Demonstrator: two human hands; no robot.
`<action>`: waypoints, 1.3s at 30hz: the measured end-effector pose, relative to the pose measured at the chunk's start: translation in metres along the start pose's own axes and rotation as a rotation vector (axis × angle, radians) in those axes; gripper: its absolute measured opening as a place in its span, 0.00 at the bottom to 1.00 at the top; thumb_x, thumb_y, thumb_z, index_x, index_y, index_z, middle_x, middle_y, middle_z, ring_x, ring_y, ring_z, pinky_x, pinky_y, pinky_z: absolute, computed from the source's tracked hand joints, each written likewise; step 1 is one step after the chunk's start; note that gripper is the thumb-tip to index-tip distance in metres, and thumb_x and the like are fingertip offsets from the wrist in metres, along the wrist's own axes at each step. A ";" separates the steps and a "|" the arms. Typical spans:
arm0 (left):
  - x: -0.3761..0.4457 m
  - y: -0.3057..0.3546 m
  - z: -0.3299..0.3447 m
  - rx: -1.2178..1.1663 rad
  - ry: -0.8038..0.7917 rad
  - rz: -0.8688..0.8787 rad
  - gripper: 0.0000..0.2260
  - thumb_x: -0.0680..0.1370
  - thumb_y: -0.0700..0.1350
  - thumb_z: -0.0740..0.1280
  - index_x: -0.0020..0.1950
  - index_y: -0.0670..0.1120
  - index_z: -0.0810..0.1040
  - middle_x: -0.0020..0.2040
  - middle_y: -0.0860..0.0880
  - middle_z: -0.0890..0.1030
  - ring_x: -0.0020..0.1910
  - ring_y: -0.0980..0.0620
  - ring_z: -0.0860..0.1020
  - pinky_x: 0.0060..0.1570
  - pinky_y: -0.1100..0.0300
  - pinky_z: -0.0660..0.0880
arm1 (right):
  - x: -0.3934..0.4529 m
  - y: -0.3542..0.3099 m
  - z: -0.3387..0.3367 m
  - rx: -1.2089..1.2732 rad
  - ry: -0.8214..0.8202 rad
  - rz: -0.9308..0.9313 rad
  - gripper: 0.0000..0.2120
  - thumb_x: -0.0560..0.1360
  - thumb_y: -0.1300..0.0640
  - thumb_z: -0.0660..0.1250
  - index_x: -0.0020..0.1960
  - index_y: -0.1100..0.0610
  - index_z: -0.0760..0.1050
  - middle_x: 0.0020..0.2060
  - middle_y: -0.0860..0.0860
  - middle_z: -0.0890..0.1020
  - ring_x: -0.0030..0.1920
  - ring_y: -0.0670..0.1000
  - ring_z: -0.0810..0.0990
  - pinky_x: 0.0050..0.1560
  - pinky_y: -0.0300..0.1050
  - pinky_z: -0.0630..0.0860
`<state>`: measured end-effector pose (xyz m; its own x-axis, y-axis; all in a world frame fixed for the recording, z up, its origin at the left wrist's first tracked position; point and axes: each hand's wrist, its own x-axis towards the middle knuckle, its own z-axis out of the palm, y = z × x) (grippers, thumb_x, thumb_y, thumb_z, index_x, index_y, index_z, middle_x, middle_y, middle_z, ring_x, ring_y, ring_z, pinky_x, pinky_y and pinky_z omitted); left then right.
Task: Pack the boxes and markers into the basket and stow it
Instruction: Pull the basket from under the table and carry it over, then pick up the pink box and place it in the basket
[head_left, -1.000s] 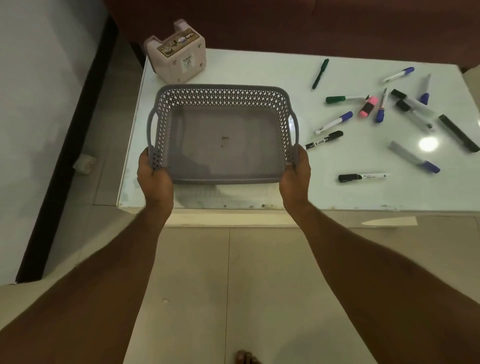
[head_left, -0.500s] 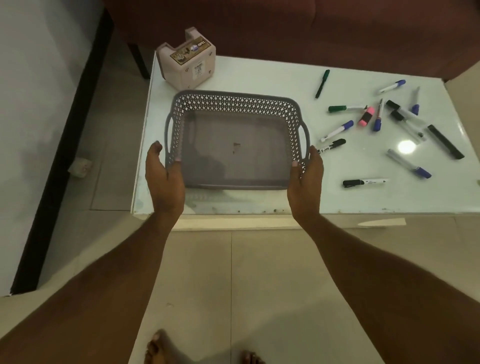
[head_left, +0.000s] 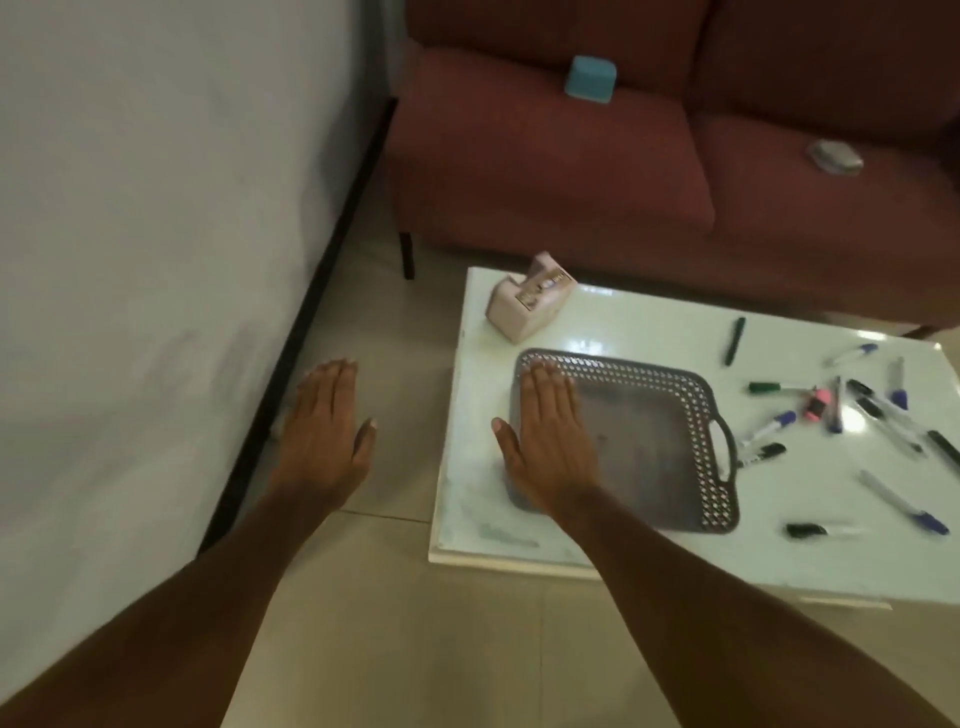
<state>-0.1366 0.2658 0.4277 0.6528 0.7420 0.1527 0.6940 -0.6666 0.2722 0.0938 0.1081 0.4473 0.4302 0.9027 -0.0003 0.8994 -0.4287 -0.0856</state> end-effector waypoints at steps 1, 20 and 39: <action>0.003 -0.017 -0.006 -0.003 0.001 -0.013 0.31 0.81 0.52 0.56 0.80 0.38 0.58 0.77 0.37 0.66 0.78 0.38 0.64 0.80 0.45 0.58 | 0.014 -0.021 0.002 0.001 0.001 -0.031 0.38 0.83 0.38 0.41 0.82 0.64 0.50 0.82 0.62 0.55 0.82 0.61 0.52 0.82 0.60 0.52; 0.080 -0.229 0.090 0.015 -0.170 -0.402 0.32 0.81 0.50 0.68 0.79 0.37 0.62 0.77 0.36 0.67 0.77 0.36 0.66 0.79 0.45 0.59 | 0.234 -0.219 0.167 0.080 -0.338 -0.341 0.35 0.85 0.39 0.45 0.83 0.60 0.41 0.83 0.59 0.46 0.83 0.58 0.44 0.83 0.59 0.48; 0.081 -0.331 0.354 -0.309 -0.276 -0.740 0.21 0.83 0.51 0.63 0.71 0.39 0.73 0.64 0.40 0.80 0.64 0.41 0.79 0.67 0.47 0.76 | 0.322 -0.271 0.463 0.367 -0.726 -0.285 0.30 0.85 0.59 0.59 0.82 0.64 0.50 0.81 0.62 0.57 0.80 0.60 0.57 0.80 0.49 0.54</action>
<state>-0.2060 0.5210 0.0136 0.1412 0.9083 -0.3937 0.8836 0.0637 0.4640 -0.0472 0.5324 0.0089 -0.0764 0.8274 -0.5564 0.8297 -0.2567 -0.4957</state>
